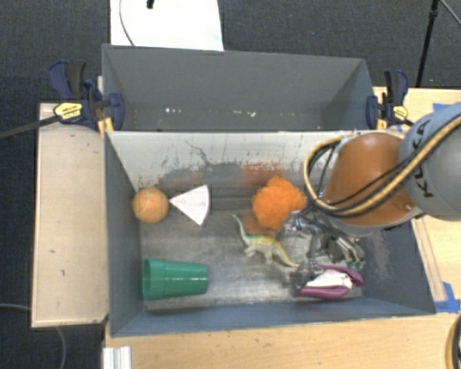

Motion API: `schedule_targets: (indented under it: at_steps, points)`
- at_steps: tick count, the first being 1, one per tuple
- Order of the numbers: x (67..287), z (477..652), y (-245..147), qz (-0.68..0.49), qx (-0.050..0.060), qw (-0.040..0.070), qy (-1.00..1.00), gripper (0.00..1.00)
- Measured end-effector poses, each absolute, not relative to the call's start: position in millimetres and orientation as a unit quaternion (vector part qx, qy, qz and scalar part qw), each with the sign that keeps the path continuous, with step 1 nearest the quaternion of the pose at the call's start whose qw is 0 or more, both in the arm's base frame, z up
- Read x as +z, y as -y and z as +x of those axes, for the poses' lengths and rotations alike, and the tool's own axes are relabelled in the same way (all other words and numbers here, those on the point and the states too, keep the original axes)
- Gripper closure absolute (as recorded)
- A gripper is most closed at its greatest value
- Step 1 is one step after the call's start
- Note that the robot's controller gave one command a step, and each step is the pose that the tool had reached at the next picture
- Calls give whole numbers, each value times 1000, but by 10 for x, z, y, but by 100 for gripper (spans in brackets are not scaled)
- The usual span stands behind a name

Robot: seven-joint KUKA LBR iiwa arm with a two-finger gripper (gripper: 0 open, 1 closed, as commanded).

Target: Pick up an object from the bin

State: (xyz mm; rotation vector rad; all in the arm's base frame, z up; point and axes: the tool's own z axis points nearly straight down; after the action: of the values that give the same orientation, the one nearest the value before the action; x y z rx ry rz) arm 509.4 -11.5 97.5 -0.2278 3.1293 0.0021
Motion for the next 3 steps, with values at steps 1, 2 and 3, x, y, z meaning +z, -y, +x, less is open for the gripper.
schedule_targets:
  at_steps: [1,2,3]
  points:
    - [829,5218,668,-91,12,-5,-996,0]
    - [770,5210,1063,-168,2,7,-986,0]
    - [754,4936,1196,-125,1,2,-992,0]
